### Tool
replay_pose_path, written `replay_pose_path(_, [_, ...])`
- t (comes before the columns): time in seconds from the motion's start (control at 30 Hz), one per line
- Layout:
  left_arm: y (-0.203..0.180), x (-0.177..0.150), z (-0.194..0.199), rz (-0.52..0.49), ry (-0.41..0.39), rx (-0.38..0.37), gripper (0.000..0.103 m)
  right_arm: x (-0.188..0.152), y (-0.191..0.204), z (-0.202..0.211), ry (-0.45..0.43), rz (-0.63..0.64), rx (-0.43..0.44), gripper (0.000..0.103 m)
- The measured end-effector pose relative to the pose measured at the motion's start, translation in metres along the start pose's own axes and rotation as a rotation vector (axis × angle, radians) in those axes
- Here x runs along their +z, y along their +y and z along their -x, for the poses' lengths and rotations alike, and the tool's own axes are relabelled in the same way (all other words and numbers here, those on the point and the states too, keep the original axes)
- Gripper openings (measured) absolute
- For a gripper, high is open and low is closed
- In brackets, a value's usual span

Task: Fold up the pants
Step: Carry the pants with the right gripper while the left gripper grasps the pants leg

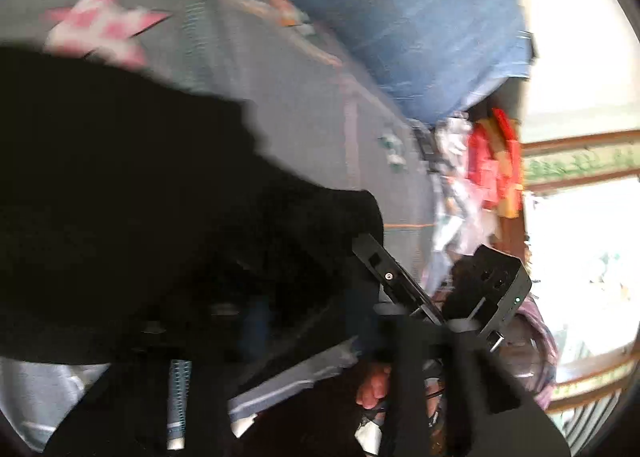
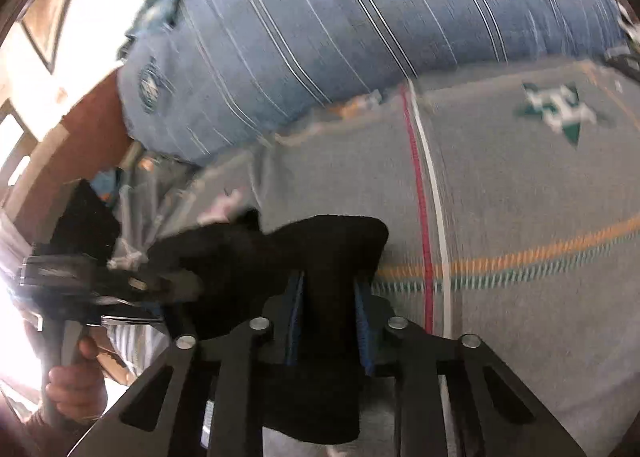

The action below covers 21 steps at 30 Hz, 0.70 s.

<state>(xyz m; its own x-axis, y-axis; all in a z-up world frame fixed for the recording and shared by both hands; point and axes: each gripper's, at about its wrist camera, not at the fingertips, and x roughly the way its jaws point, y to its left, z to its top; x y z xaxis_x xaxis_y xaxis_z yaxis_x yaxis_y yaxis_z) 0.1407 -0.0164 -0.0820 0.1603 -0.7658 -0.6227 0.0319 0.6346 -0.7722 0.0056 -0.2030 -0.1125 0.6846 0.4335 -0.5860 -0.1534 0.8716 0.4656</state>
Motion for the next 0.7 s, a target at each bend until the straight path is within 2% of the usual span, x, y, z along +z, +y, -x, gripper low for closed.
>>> replay_pose_path(0.03, [-0.01,0.002,0.005,-0.05,-0.039,0.009,0.02,0.006,0.004,0.012,-0.044,0.027,-0.001,0.02])
replay_pose_path(0.1, [-0.026,0.011,0.007,-0.153,-0.116,0.099,0.02,0.017,0.008,0.024,-0.095,0.064,-0.008,0.02])
replay_pose_path(0.17, [-0.021,0.026,-0.007,-0.193,-0.13,0.207,0.02,0.021,0.001,0.01,-0.07,0.063,-0.057,0.021])
replay_pose_path(0.2, [-0.007,0.037,-0.023,-0.161,-0.098,0.307,0.02,0.019,-0.005,-0.004,-0.03,0.069,-0.092,0.025])
replay_pose_path(0.23, [0.003,0.041,-0.03,-0.132,-0.067,0.308,0.018,0.016,-0.011,-0.021,0.04,0.072,-0.137,0.028])
replay_pose_path(0.27, [0.009,0.043,-0.027,-0.107,-0.076,0.269,0.018,0.012,-0.019,-0.03,0.082,0.05,-0.151,0.032])
replay_pose_path(0.33, [0.012,0.041,-0.007,-0.081,-0.079,0.204,0.018,0.011,-0.029,-0.013,0.029,-0.022,-0.08,0.033])
replay_pose_path(0.4, [0.014,0.035,0.022,-0.073,-0.145,0.17,0.018,0.012,-0.032,0.008,-0.017,-0.058,-0.064,0.036])
replay_pose_path(0.47, [0.015,0.029,0.041,-0.065,-0.173,0.112,0.019,0.011,-0.029,0.033,-0.09,-0.053,-0.017,0.036])
replay_pose_path(0.53, [0.009,0.02,0.043,-0.06,-0.179,0.053,0.025,0.006,-0.015,0.041,-0.12,0.006,0.008,0.036])
replay_pose_path(0.6, [0.002,0.007,0.026,-0.102,-0.157,0.082,0.037,0.0,0.001,0.033,-0.109,0.084,0.011,0.036])
replay_pose_path(0.63, [0.0,0.005,0.014,-0.125,-0.146,0.122,0.038,-0.006,0.007,0.023,-0.083,0.12,-0.007,0.035])
replay_pose_path(0.67, [0.003,0.0,-0.004,-0.157,-0.114,0.213,0.038,-0.014,0.009,0.007,-0.025,0.137,-0.031,0.034])
replay_pose_path(0.7, [0.007,0.0,-0.018,-0.172,-0.085,0.259,0.034,-0.021,0.008,-0.005,0.026,0.138,-0.055,0.034])
